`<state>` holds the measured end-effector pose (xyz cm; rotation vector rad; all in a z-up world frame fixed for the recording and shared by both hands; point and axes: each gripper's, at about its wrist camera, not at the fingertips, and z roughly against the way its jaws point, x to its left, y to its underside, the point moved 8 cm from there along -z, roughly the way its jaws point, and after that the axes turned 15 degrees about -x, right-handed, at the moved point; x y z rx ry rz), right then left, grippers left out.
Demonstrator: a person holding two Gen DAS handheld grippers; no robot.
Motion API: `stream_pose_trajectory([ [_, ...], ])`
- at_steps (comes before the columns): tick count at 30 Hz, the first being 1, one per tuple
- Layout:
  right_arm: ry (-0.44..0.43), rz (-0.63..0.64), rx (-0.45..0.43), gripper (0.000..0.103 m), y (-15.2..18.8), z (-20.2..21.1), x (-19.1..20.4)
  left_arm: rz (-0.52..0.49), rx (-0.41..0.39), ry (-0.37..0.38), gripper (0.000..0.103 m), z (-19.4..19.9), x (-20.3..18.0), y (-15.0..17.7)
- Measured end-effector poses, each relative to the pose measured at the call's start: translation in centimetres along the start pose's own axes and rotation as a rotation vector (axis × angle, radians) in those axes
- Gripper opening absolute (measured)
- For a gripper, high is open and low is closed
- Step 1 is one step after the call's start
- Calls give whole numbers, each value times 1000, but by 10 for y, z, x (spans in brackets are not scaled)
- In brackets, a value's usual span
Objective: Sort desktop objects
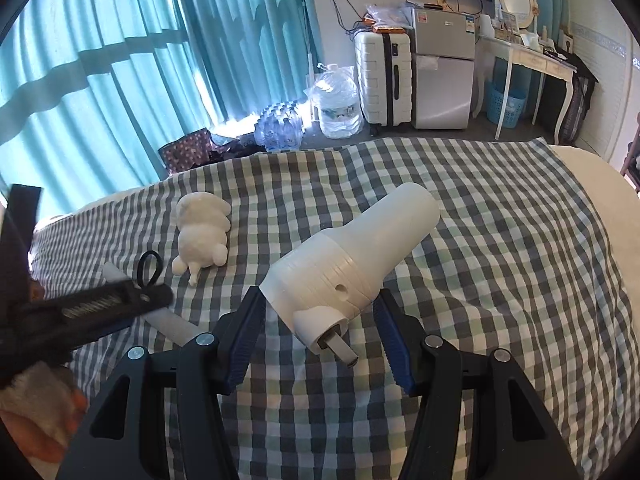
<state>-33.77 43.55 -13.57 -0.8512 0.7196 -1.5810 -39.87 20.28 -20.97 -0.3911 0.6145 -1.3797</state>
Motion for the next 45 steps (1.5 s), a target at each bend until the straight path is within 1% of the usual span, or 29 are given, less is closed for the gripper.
stream_pose_trajectory([
  [2, -1, 10, 0, 56, 0, -2, 0, 3, 12, -5, 73, 4, 0, 3],
  [5, -1, -1, -1, 56, -1, -4, -4, 65, 19, 10, 73, 10, 7, 7],
  [6, -2, -7, -4, 56, -1, -3, -4, 66, 15, 16, 72, 11, 7, 8],
  [7, -3, -12, -5, 56, -1, -3, -4, 45, 9, 13, 63, 10, 7, 9],
  [8, -2, -11, -5, 56, -2, -4, -5, 4, -3, 13, 49, 11, 5, 9],
  [9, 1, -6, -6, 56, -3, -2, -5, -26, -20, 25, 41, 12, 4, 7],
  [11, 9, 11, -15, 56, -5, 1, -3, -62, -45, 32, 33, 17, 3, 7],
  [13, 14, 24, -24, 56, -6, 5, 0, -68, -50, 39, 30, 21, 3, 9],
  [16, 13, 41, -29, 56, -6, 9, 4, -91, -50, 55, 22, 26, 3, 11],
  [17, 13, 47, -26, 56, -5, 10, 7, -97, -47, 65, 15, 29, 4, 13],
  [19, 12, 53, -23, 56, -1, 12, 10, -95, -52, 75, 10, 37, 9, 16],
  [20, 11, 53, -21, 55, 1, 13, 12, -99, -55, 68, 9, 42, 14, 18],
  [23, 8, 54, -21, 55, 4, 19, 16, -103, -58, 57, 9, 52, 30, 23],
  [25, 9, 56, -29, 54, 6, 26, 19, -85, -37, 70, 9, 57, 44, 29],
  [27, -6, 53, -39, 52, 5, 35, 24, -49, -17, 82, 9, 63, 58, 35],
  [30, -18, 48, -58, 51, 2, 48, 30, -13, -16, 83, 11, 73, 70, 36],
  [31, -21, 48, -62, 51, 0, 51, 29, 4, -8, 93, 14, 74, 71, 36],
  [32, -25, 49, -67, 51, -2, 54, 30, 28, -1, 97, 26, 75, 72, 37],
  [33, -29, 48, -68, 51, -2, 56, 32, 41, 1, 98, 36, 75, 73, 36],
  [34, -34, 46, -68, 51, -3, 56, 32, 54, -3, 87, 58, 76, 73, 35],
  [35, -38, 41, -64, 52, -2, 55, 32, 58, -18, 73, 72, 76, 73, 33],
  [36, -40, 35, -58, 52, -1, 54, 30, 58, -36, 63, 75, 78, 74, 34],
  [37, -41, 29, -52, 52, 1, 52, 29, 58, -48, 62, 76, 78, 73, 33],
  [38, -46, 20, -48, 52, 2, 51, 26, 61, -40, 69, 76, 76, 71, 33],
  [40, -70, -17, -46, 52, 2, 48, 17, 96, 6, 68, 76, 65, 70, 35],
  [42, -106, -82, -48, 53, 2, 47, 5, 142, 45, 68, 77, 55, 69, 41],
  [43, -119, -117, -51, 56, 1, 47, -2, 159, 53, 56, 78, 51, 69, 42],
  [44, -123, -146, -54, 58, -1, 48, -10, 168, 43, 26, 78, 48, 69, 42],
  [45, -116, -171, -67, 58, -3, 50, -20, 187, 12, -11, 79, 49, 70, 39],
])
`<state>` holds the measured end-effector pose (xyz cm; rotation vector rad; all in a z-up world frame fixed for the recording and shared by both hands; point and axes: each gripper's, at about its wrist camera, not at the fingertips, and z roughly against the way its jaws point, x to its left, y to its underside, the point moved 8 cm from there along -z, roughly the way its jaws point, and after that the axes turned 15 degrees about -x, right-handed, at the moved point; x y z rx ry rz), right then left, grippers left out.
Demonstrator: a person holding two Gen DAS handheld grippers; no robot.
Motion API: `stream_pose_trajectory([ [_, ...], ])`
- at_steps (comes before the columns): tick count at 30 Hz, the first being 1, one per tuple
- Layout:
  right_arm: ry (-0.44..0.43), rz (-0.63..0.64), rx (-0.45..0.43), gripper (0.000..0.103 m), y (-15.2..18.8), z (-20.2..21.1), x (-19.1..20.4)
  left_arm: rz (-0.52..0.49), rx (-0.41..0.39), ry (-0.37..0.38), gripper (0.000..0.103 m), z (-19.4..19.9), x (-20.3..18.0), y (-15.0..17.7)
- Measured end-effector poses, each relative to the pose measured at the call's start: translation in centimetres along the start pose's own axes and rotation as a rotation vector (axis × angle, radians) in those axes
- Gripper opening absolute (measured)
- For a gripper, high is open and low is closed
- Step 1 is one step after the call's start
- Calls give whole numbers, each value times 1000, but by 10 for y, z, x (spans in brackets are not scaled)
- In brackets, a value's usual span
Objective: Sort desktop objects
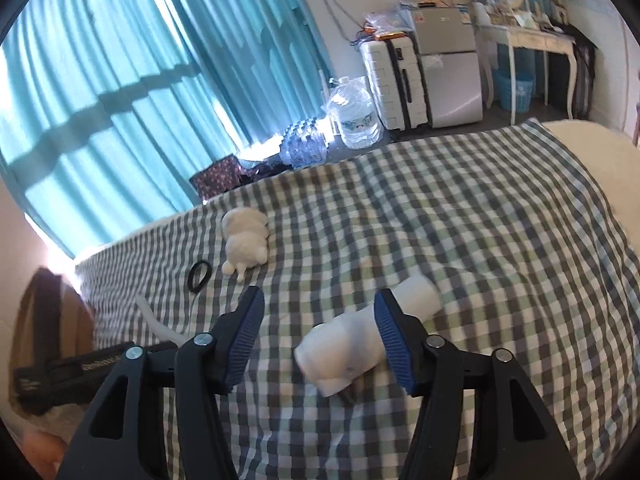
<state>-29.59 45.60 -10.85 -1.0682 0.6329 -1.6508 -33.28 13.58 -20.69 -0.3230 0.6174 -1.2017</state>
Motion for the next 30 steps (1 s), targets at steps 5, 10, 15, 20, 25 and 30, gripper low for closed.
stream_pose_trajectory([
  [5, 80, -68, -56, 61, -16, 11, -39, 76, -59, -47, 94, -11, -7, 3],
  [10, 38, -179, 23, 61, 5, -13, -37, -136, -93, -67, 86, -17, -22, 5],
  [15, 74, -302, 117, 54, 35, -47, -34, -181, -24, 56, 78, -11, -14, 4],
  [20, 44, -239, 105, 43, 38, -44, -20, -134, 62, 143, 78, 0, 0, 6],
  [25, 36, -182, 57, 42, 24, -27, -7, -40, 87, 126, 77, 6, 12, 7],
  [30, 38, -182, 59, 42, 26, -27, -3, 116, 66, 100, 85, 2, 18, 1],
])
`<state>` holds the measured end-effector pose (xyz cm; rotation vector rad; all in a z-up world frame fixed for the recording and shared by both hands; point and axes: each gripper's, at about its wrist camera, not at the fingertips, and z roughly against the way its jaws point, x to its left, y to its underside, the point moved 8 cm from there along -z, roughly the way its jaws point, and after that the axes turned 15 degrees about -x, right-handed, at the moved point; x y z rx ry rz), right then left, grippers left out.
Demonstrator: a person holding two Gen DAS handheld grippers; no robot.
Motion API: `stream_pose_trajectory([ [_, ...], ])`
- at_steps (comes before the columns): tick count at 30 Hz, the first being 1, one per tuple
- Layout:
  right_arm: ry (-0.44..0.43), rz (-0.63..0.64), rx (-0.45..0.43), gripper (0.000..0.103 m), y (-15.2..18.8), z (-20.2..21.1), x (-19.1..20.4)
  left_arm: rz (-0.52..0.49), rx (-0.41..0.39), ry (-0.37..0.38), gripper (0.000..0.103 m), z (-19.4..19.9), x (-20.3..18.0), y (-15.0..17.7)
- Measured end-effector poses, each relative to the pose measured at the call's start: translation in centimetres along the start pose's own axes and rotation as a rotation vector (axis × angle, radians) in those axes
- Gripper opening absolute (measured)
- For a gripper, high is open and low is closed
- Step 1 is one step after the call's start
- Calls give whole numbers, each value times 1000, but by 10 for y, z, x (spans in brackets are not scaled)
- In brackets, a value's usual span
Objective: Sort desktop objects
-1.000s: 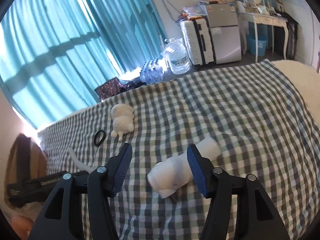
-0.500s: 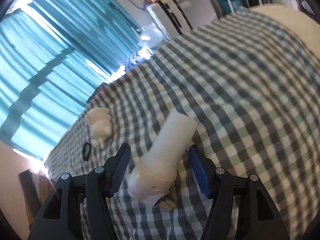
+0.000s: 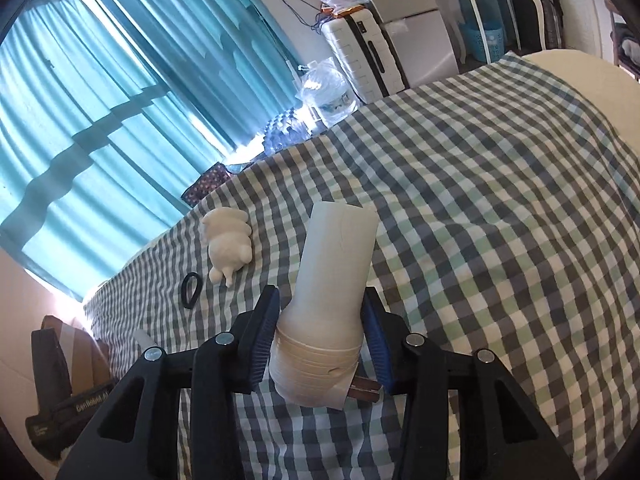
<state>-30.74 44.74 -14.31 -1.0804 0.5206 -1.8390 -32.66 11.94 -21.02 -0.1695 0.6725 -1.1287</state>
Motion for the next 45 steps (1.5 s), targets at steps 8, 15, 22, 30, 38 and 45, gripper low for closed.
stream_pose_trajectory([
  [8, 15, 15, 8, 42, 7, -5, -7, -104, -55, -133, 73, -23, -18, -3],
  [15, 19, 34, 8, 42, 9, -8, 0, -215, -100, -26, 12, -3, -20, -4],
  [22, -2, 86, -32, 42, -1, 12, 22, -353, -200, 76, 9, 59, -7, -13],
  [30, -110, 128, -83, 42, 5, 63, 81, -426, -297, 92, 9, 133, 9, -28],
  [38, -233, 192, -97, 42, 26, 114, 161, -452, -413, 136, 9, 216, 17, -56],
  [45, -371, 293, -92, 42, 39, 152, 254, -434, -454, 116, 9, 271, 44, -93],
])
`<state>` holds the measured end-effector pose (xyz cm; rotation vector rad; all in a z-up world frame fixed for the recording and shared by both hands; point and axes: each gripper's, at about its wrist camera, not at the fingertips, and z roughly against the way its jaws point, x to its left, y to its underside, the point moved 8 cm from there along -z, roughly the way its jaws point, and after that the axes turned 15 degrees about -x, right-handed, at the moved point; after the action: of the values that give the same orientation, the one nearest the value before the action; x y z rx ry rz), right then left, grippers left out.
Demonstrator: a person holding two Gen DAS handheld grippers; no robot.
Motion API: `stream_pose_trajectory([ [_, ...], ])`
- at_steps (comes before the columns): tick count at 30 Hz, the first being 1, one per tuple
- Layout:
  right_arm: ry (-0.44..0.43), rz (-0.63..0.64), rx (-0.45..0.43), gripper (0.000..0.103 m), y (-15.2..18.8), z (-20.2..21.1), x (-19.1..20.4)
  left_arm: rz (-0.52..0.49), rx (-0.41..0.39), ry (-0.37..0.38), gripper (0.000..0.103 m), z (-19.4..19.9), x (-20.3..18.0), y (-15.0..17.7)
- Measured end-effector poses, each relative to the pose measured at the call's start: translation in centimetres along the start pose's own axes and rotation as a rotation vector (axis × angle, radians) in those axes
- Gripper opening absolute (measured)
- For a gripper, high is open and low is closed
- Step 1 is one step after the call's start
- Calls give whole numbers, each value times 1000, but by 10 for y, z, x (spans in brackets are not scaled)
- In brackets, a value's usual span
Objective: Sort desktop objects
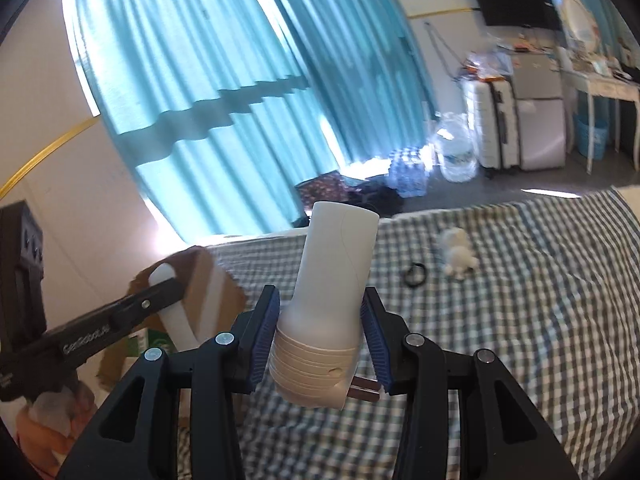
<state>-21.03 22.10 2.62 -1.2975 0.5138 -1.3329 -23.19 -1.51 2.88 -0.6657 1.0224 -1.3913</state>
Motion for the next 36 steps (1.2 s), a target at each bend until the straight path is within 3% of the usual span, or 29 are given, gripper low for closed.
stream_pose_trajectory([
  [7, -158, 19, 38, 42, 6, -20, 95, 42, 14, -98, 9, 21, 77, -6],
  [14, -275, 30, 159, 41, 55, -59, 172, 100, 68, -212, 9, 19, 156, 23],
  [22, -341, 22, 277, 37, 100, -106, 212, 182, 112, -241, 12, 7, 198, 56],
  [24, -357, 0, 288, 37, 105, -109, 210, 171, 116, -252, 25, 7, 201, 59],
  [26, -338, -15, 258, 44, 101, -104, 199, 151, 130, -261, 67, 5, 201, 61],
  [28, -312, -31, 224, 58, 91, -97, 181, 130, 134, -289, 87, 3, 199, 63],
  [31, -215, -10, 158, 62, 72, -84, 134, 95, 130, -315, 94, 2, 192, 62],
  [36, -26, 14, 153, 62, 60, -58, 28, 59, 158, -316, 95, -3, 170, 61],
])
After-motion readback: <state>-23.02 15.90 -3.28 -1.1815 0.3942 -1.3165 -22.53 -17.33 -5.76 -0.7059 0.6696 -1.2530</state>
